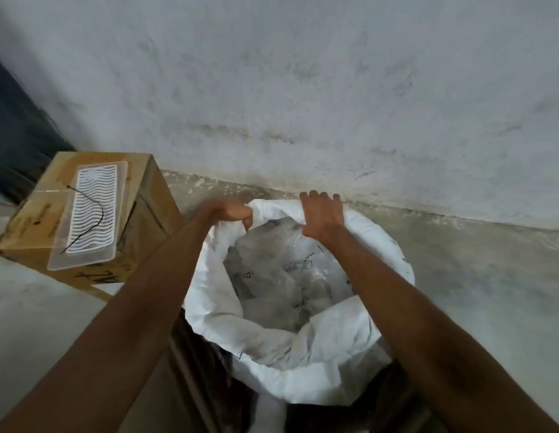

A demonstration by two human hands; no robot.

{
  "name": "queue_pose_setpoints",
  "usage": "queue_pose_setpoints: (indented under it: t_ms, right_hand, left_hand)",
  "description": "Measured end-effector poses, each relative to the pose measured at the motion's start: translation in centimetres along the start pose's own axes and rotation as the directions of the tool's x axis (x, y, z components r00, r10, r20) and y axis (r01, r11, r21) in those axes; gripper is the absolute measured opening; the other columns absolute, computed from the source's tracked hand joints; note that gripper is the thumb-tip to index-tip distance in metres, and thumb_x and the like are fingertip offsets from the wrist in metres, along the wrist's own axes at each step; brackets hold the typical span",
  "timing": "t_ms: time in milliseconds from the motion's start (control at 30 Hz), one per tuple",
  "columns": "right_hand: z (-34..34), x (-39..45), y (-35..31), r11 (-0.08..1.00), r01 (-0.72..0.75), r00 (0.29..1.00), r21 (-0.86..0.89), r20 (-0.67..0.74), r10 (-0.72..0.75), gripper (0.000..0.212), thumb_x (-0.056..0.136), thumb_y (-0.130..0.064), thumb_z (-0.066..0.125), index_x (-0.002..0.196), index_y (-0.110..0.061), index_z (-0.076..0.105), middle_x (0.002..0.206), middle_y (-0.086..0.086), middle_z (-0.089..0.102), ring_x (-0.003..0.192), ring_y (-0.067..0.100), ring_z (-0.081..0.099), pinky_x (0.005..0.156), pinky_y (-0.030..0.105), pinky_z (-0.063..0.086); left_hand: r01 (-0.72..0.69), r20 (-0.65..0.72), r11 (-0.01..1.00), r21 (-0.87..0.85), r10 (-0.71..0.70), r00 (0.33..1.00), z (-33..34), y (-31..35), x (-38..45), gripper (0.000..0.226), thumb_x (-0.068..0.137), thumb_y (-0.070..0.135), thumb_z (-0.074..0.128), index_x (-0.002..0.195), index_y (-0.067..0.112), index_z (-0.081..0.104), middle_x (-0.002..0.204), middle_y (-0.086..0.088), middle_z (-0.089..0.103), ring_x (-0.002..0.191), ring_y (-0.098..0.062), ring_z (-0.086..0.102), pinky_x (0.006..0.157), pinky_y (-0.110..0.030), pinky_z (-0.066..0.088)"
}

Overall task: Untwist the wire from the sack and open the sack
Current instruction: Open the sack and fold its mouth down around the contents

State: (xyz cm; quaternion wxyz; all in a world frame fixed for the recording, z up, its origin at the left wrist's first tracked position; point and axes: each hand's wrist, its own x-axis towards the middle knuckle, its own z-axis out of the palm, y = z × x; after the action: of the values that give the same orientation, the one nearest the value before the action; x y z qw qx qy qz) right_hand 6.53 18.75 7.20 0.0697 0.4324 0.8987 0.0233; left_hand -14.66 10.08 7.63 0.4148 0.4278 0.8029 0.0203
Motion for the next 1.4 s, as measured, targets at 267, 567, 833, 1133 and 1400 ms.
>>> queue_pose_setpoints:
  t_ms: [267,567,833,1133,1400]
  right_hand:
    - [-2.8,2.8,3.3,0.908,-0.17,0.926,0.384,0.378,0.013,0.014,0.071,-0.01,0.076,0.069,-0.007,0.062,0.075,0.008,0.06,0.07,0.026,0.058,0.055,0.025,0.044]
    - [-0.5,-0.9,6.0,0.959,-0.184,0.943,0.216,0.316,0.11,0.111,0.057,-0.037,0.097,0.148,-0.02,0.036,0.143,0.009,0.048,0.13,0.038,0.048,0.099,0.048,0.043]
    - [0.0,-5.9,13.5,0.845,-0.466,0.884,0.261,0.109,0.454,0.057,0.075,-0.022,0.082,0.128,-0.014,0.062,0.12,0.013,0.062,0.11,0.033,0.066,0.09,0.042,0.055]
    - [2.5,-8.1,13.4,0.532,-0.604,0.777,0.594,0.288,0.56,0.078,0.055,-0.038,0.096,0.118,-0.003,0.066,0.11,0.012,0.07,0.103,0.028,0.068,0.084,0.037,0.059]
    - [1.9,-9.8,16.1,0.611,-0.552,0.825,0.568,0.263,0.501,0.031,0.061,-0.019,0.077,0.084,-0.001,0.067,0.079,0.009,0.066,0.086,0.032,0.07,0.064,0.025,0.046]
  left_hand:
    - [-0.481,-0.214,0.774,0.411,0.595,0.774,3.0,3.8,3.4,0.098,0.068,0.061,0.078,0.145,0.021,0.034,0.135,-0.014,0.053,0.118,-0.036,0.056,0.097,-0.049,0.049]
    - [-0.459,-0.291,0.859,0.225,0.509,0.81,3.0,5.4,5.4,0.039,0.094,0.042,0.046,0.116,0.018,0.067,0.119,-0.012,0.068,0.106,-0.032,0.064,0.087,-0.036,0.048]
    - [-0.408,-0.259,0.838,0.362,0.511,0.819,1.3,6.4,4.8,0.034,0.098,0.04,0.048,0.107,0.015,0.069,0.107,-0.012,0.071,0.093,-0.031,0.066,0.082,-0.042,0.051]
    - [-0.258,-0.397,0.923,0.284,0.359,0.845,1.4,6.0,6.6,0.046,0.098,0.051,0.04,0.109,0.012,0.063,0.117,-0.014,0.066,0.104,-0.037,0.062,0.081,-0.038,0.043]
    - [-0.273,-0.357,0.877,0.395,0.42,0.834,2.1,6.2,6.7,0.049,0.101,0.05,0.037,0.123,0.014,0.062,0.124,-0.017,0.065,0.108,-0.04,0.062,0.091,-0.044,0.049]
